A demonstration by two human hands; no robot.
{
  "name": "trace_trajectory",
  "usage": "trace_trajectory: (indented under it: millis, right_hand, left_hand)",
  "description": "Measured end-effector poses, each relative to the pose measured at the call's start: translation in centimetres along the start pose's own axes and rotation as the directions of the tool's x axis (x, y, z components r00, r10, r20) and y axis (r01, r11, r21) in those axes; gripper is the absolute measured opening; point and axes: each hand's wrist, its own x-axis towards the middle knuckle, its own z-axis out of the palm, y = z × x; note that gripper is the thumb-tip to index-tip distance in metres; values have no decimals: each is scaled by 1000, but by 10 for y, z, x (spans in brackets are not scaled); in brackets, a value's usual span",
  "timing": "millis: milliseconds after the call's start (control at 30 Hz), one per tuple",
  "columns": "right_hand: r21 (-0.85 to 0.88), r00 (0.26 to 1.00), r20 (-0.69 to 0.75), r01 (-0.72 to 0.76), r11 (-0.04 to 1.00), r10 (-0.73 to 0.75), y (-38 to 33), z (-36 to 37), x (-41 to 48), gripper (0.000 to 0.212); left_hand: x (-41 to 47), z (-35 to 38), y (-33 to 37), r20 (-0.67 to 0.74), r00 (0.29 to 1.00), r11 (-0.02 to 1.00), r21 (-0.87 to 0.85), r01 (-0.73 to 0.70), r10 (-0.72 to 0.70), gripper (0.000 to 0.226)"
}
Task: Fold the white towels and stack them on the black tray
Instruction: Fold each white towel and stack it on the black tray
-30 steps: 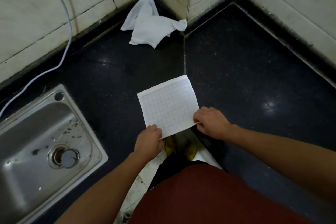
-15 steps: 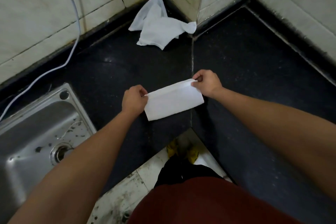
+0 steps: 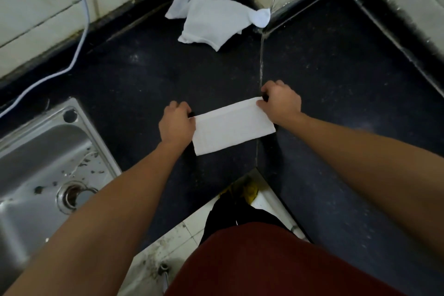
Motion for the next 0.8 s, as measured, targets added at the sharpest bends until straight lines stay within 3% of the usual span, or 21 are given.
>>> trace_trajectory:
  millis: [67,133,267,367,500,667,800]
  right_hand:
    - [86,993,-50,109,990,-105,-7,-2,-10,26]
    - [188,985,29,161,969,-170,-17,3,-27,17]
    - [240,958,259,62,969,-125,-4,23,-55,6]
    - [220,972,236,-33,975,-20,20,22,-59,7]
    - [139,977,207,-88,986,58,32,12,-55,8]
    - [129,989,83,-130,983,120,13,0,-37,18]
    - [-20,969,116,-218,976,219,-8,-2,-24,40]
  left_hand:
    - [-13,-1,8,-29,991,991,13,-131,131,16]
    - [-33,3,15,22,970,970,-9,-241,241,12]
    - [-65,18,4,201,945,962,45,-271,257,14]
    - [-71,20,-11,222,959,983,22,-185,176,11]
    - [-70,17,-15,229,954,975,63,-215,195,10]
    - [-60,11,-17,44,935,919,177,-353,351,23]
    - [-50,5,-15,225,922,879,297,-373,315,54]
